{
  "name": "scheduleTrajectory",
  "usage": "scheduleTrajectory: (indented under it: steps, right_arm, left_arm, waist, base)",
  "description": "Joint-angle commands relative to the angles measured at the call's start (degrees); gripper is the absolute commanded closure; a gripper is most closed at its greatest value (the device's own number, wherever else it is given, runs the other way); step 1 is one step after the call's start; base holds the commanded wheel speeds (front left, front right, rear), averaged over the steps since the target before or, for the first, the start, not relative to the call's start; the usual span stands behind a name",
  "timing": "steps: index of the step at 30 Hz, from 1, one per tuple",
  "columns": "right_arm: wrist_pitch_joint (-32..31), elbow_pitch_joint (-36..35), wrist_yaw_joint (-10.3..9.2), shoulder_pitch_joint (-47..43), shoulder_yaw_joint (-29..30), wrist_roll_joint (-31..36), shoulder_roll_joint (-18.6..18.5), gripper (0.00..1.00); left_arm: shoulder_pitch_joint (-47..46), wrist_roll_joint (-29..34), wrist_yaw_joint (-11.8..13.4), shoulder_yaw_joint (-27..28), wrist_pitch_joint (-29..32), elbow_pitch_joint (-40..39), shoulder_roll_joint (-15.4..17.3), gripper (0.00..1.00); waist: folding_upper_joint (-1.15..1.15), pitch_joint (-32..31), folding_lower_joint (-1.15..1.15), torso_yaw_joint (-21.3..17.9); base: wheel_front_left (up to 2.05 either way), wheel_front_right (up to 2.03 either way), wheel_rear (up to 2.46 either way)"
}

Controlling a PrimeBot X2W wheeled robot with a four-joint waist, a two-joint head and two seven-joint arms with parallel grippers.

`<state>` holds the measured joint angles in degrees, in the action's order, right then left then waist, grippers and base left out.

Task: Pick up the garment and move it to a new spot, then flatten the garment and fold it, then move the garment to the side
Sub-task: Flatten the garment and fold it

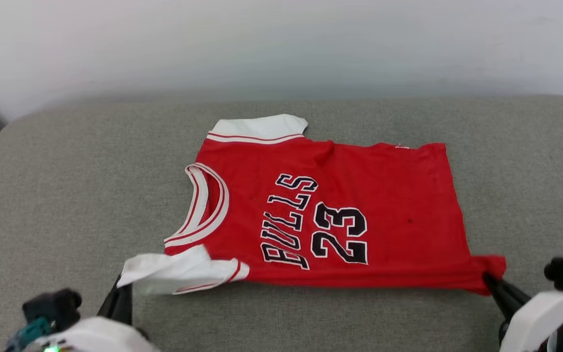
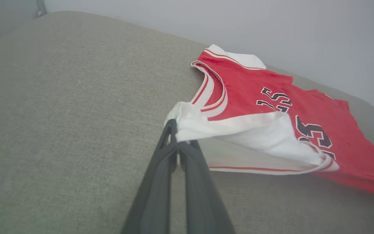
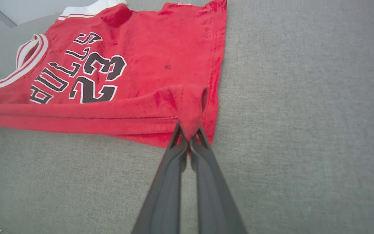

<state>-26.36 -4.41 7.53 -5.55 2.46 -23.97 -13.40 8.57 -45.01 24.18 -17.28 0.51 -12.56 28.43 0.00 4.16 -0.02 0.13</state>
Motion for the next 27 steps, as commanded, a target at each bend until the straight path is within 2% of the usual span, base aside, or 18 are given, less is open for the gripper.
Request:
scheduleTrajectory:
  steps: [1,10,18,19,20,21,22,23,24,25,27]
  right_arm:
    - [-0.16,-0.03,-0.08,1.88,0.17,0.31,0.15,1.0]
    - [-2.12,8.4,-0.07,14.81,-3.79,1.12,-1.47,1.0]
    - [0.83,18.07,-0.06,23.69,-7.32,0.79,-1.95,1.0]
    - [1.53,19.3,-0.06,24.56,-7.74,0.76,-1.97,0.97]
    - [2.29,20.46,-0.06,25.35,-8.27,0.78,-2.14,0.74]
    - [3.02,21.5,-0.06,26.06,-8.67,0.43,-2.1,0.28]
    - [3.8,22.58,-0.06,26.67,-9.08,0.19,-2.07,0.0]
    - [4.57,23.48,-0.06,27.12,-9.62,-0.2,-2.05,0.0]
    - [5.62,24.18,-0.06,27.46,-10.15,-0.43,-2.09,0.0]
    - [6.66,24.84,-0.06,27.59,-10.56,-0.69,-2.2,0.0]
    - [9.59,25.31,-0.07,27.65,-11.17,-1.27,-2.48,0.0]
  left_arm:
    - [-1.86,0.49,-0.54,-0.19,0.03,0.59,-0.19,1.0]
    - [-19.24,-0.4,-8.67,-3.04,2.56,14.87,-1.76,1.0]
    - [-31.62,-1.24,-14.41,-5.49,4.17,27.3,-5.06,1.0]
    - [-32.85,-1.48,-15.19,-5.94,4.56,28.8,-5.52,1.0]
    - [-34.01,-1.63,-15.82,-6.09,4.62,30.36,-6.03,1.0]
    - [-35.09,-1.65,-16.43,-6.5,4.89,31.78,-6.52,1.0]
    - [-35.84,-1.75,-17.2,-6.99,5.22,33.34,-6.83,0.94]
    - [-36.66,-1.72,-17.64,-7.17,4.89,34.72,-7.17,0.62]
    - [-37.32,-1.97,-18.27,-7.28,5.04,36.09,-7.55,0.09]
    - [-37.85,-2.06,-18.67,-7.36,4.87,37.19,-7.88,0.0]
    - [-38.63,-1.94,-19.26,-7.18,3.94,39.15,-8.12,0.0]
  waist:
    - [0.0,0.53,0.02,-0.07]
    - [0.0,6.73,0.02,-0.77]
    - [0.0,12.69,0.02,-0.27]
    - [0.0,13.19,0.02,-0.16]
    - [0.0,13.59,0.02,-0.06]
    - [0.0,13.95,0.02,0.04]
    - [0.0,14.16,0.02,0.05]
    - [0.0,14.26,0.02,0.03]
    - [0.0,14.26,0.02,-0.02]
    - [0.0,14.15,0.02,-0.07]
    - [0.0,13.49,0.02,-0.27]
  base:
    - [0.0,0.0,0.0]
    - [0.0,0.0,0.0]
    - [0.0,0.0,0.0]
    - [0.0,0.0,0.0]
    - [0.0,0.0,0.0]
    - [0.0,0.0,0.0]
    - [0.0,0.0,0.0]
    - [0.0,0.0,0.0]
    - [0.0,0.0,0.0]
    - [0.0,0.0,0.0]
    - [0.0,0.0,0.0]
